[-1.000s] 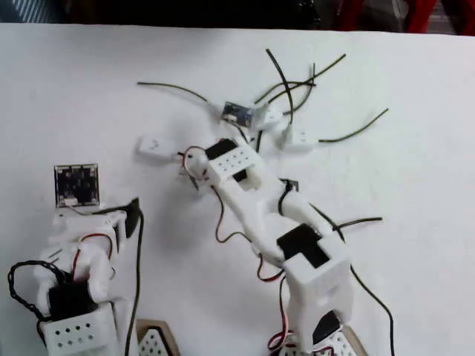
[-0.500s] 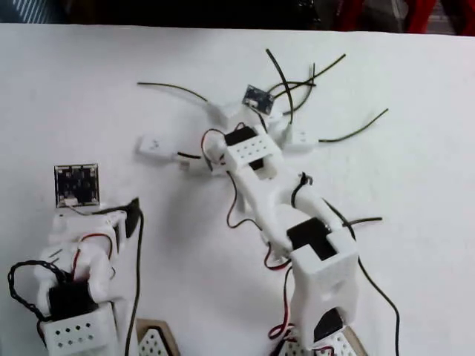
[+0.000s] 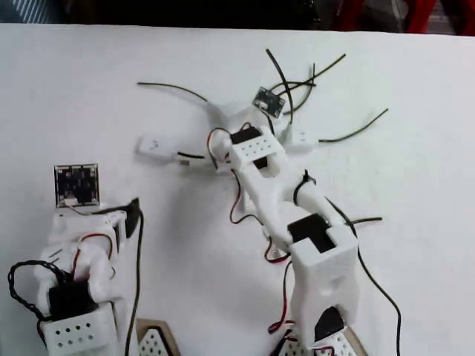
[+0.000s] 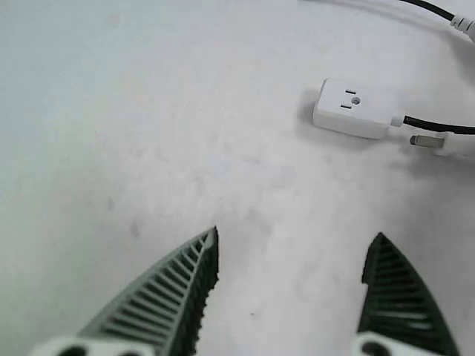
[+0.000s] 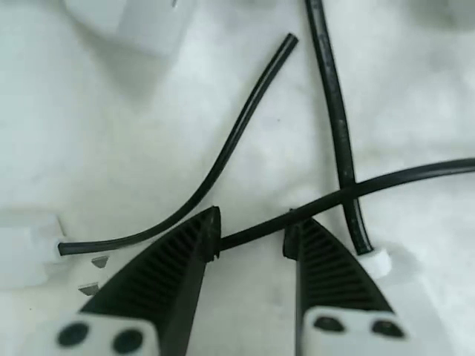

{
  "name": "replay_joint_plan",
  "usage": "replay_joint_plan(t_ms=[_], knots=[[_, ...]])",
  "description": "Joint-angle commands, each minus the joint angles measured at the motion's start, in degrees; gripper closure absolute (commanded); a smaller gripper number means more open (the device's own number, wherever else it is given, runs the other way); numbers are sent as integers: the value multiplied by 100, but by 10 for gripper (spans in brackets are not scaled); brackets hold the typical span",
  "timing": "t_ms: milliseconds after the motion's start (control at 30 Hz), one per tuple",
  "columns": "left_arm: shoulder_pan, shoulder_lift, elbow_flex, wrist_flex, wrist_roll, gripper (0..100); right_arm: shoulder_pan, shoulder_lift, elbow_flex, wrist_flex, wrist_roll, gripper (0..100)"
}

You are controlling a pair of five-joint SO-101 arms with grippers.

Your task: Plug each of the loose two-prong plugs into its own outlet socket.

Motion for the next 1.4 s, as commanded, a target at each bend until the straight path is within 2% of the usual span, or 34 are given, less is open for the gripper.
replay_joint_plan(t_ms=[0, 100, 300, 433, 733, 900, 1000, 1067, 1167, 1233, 1367], knots=[[-13, -40, -18, -123, 44, 691, 13, 163, -255, -127, -26, 894], [-22, -40, -18, -123, 44, 691, 40, 136, -510, 207, 9, 990], [-22, -40, -18, -123, 44, 691, 4, -312, -686, 1051, 185, 981], [-22, -40, -9, -123, 44, 691, 31, -866, -686, 1543, 932, 981], [-22, -40, -9, -123, 44, 691, 57, -2035, -659, 2448, 3138, 981], [-22, -48, 44, -141, 44, 691, -154, -2070, -668, 2325, 4360, 981], [-22, -48, 167, -369, 44, 691, -426, -1824, -686, 1974, 4835, 981], [-22, -48, 211, -440, 44, 691, -585, -1622, -695, 1684, 4932, 970], [-22, -48, 211, -440, 44, 691, -752, -1455, -703, 1429, 5055, 885], [-22, -48, 211, -440, 44, 691, -857, -1393, -870, 1508, 5187, 837], [-22, -48, 211, -440, 44, 691, -1077, -1429, -1345, 1947, 5248, 829]])
